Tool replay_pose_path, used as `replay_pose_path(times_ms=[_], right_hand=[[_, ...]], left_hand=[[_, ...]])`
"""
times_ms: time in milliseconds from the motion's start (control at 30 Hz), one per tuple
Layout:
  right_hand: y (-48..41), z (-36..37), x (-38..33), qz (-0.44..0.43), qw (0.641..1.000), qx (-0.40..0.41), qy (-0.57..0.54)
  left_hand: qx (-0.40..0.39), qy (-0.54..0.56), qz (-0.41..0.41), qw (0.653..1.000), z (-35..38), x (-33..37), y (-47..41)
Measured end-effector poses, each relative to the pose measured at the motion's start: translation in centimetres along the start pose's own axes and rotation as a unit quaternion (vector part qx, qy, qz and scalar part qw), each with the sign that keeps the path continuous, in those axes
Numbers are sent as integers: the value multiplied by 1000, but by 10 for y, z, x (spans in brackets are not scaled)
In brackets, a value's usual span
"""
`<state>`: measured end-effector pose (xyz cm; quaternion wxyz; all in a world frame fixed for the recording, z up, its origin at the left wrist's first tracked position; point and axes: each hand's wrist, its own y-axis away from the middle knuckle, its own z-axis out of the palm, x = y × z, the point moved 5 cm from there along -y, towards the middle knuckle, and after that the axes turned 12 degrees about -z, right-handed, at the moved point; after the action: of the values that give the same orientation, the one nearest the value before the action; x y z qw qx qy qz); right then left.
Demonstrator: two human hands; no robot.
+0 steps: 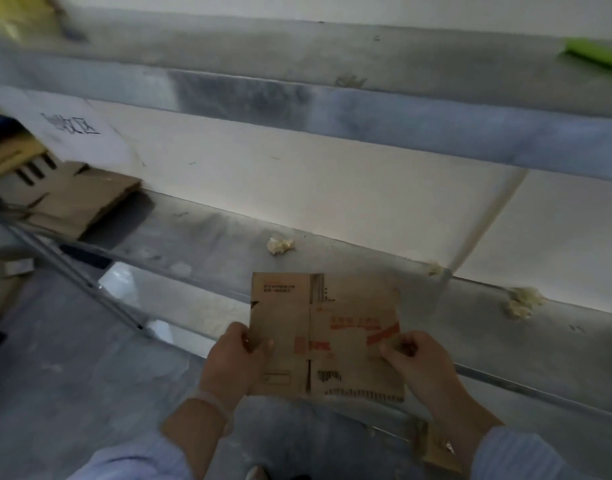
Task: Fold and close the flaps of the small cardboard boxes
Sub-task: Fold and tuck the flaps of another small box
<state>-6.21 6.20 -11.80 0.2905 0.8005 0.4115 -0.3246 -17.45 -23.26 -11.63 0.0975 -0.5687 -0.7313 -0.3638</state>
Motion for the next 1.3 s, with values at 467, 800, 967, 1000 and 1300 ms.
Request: replay_pose_path(times_ms=[467, 800, 967, 1000, 1300], right_hand=[[-19, 228, -262, -158, 982, -90, -44], [-59, 359, -377, -160, 980, -101, -66], [-115, 403, -417, -136, 983, -91, -78], [-127, 411, -423, -132, 984, -89, -86], [-200, 470, -472, -92, 991, -87, -52]], left_hand=[[169, 0, 4, 986, -280, -150, -91], [189, -20, 3, 982, -404, -203, -224], [211, -72, 15, 975, -439, -186, -306], [205, -83, 13, 975, -444, -183, -321], [164, -130, 17, 978, -485, -156, -439]])
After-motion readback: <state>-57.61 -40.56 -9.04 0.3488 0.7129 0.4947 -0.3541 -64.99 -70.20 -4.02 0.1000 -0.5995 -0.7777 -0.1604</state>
